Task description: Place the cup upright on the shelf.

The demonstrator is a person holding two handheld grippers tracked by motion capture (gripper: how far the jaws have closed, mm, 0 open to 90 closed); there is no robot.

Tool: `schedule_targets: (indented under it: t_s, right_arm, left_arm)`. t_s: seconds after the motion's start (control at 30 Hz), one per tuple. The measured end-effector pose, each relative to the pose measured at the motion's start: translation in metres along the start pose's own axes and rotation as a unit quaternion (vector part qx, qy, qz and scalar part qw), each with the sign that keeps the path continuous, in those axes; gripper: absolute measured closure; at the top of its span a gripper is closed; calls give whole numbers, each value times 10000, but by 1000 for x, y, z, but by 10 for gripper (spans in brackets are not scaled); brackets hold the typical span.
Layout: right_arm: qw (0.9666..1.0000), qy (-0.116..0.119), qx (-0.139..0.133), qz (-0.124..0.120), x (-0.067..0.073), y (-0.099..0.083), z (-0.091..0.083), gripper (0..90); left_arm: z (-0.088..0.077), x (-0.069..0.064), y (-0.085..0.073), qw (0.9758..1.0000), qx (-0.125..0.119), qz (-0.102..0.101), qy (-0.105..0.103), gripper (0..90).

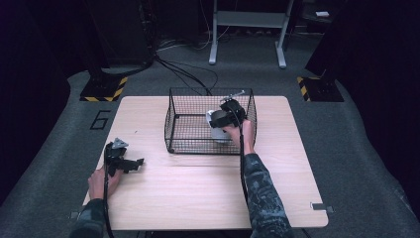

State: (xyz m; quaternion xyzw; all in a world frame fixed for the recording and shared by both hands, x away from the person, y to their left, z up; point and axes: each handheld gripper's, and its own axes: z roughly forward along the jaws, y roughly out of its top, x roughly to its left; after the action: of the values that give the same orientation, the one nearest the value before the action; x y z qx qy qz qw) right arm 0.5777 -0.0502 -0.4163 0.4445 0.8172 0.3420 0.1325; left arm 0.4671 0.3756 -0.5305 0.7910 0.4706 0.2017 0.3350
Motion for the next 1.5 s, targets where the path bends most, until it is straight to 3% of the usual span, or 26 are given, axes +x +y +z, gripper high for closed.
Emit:
schedule_targets:
  t_s: [0.37, 0.4, 0.43, 1.0, 1.5]
  right_arm:
    - [9999, -22, 152, 43, 2, 0, 5, 53]
    - [9998, -18, 188, -39, 0, -1, 6, 53]
    - [9999, -9, 167, 42, 1, -1, 7, 53]
    - [9986, -45, 518, 90, 0, -4, 13, 51]
    - [9975, -48, 699, 98, 0, -5, 11, 43]
  left_arm:
    - [0, 0, 0, 10000, 1, 2, 0, 3]
    - [0, 0, 0, 10000, -1, -1, 0, 3]
    - [-1, 1, 0, 10000, 48, 62, -2, 3]
    - [0, 0, 0, 10000, -3, -4, -1, 3]
    - [-1, 1, 0, 10000, 44, 58, -6, 3]
